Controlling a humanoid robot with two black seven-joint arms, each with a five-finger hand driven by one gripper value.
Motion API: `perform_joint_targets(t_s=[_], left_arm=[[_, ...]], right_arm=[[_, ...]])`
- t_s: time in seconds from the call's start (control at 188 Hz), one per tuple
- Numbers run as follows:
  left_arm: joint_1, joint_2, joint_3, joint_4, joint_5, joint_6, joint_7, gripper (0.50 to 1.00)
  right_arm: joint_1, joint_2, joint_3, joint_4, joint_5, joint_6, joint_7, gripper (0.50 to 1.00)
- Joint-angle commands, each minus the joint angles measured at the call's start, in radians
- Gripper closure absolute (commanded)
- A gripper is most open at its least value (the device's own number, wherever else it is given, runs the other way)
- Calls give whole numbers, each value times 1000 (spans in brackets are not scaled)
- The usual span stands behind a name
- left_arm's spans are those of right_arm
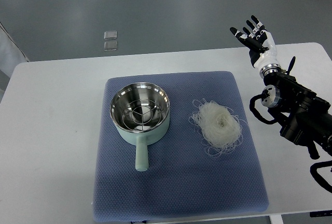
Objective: Put vermicelli into pot with right hand
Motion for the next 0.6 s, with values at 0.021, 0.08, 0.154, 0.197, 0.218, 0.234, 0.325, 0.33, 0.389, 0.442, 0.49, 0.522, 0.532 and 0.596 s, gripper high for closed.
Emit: perform_joint_targets(t_s=[0.021, 0.08, 0.154, 0.197, 0.218, 0.234, 0.325, 0.33, 0.389, 0.442, 0.49, 0.522, 0.532, 0.596], left_arm=[[-3, 0, 1, 1, -1, 4, -1, 500], [-3, 0, -2, -2, -1, 4, 0, 500], [-3, 0, -2, -2, -1, 4, 0, 500], [-3, 0, -2, -2, -1, 4, -1, 500], [-3, 0, -2, -2, -1, 4, 0, 500], [-3, 0, -2, -2, -1, 4, 0, 500], [-3, 0, -1, -1, -1, 4, 0, 500], [-3, 0, -1, -1, -1, 4, 0, 500], [-3, 0, -1, -1, -1, 4, 0, 500], [-3, 0, -1, -1, -1, 4, 0, 500], [-3, 0, -1, -1, -1, 4, -1, 500], [-3, 0, -1, -1, -1, 4, 0, 500], [-3, 0, -1, -1, -1, 4, 0, 500], [-3, 0, 1, -1, -1, 4, -1, 500]], right_arm=[[-1, -1, 0, 0, 0, 1, 0, 572], [-1, -3, -1, 0, 0, 1, 0, 572], [-1, -3, 0, 0, 0, 1, 0, 572], [-1, -3, 0, 0, 0, 1, 0, 572], [-1, -3, 0, 0, 0, 1, 0, 572], [-1, -2, 0, 0, 1, 1, 0, 572], [0, 0, 0, 0, 0, 1, 0, 572], [0, 0, 0, 0, 0, 1, 0, 572], [0, -3, 0, 0, 0, 1, 0, 572], [0, -3, 0, 0, 0, 1, 0, 572], [0, -3, 0, 0, 0, 1, 0, 572], [0, -3, 0, 0, 0, 0, 0, 572], [0, -3, 0, 0, 0, 0, 0, 572], [0, -2, 0, 0, 0, 0, 0, 572]])
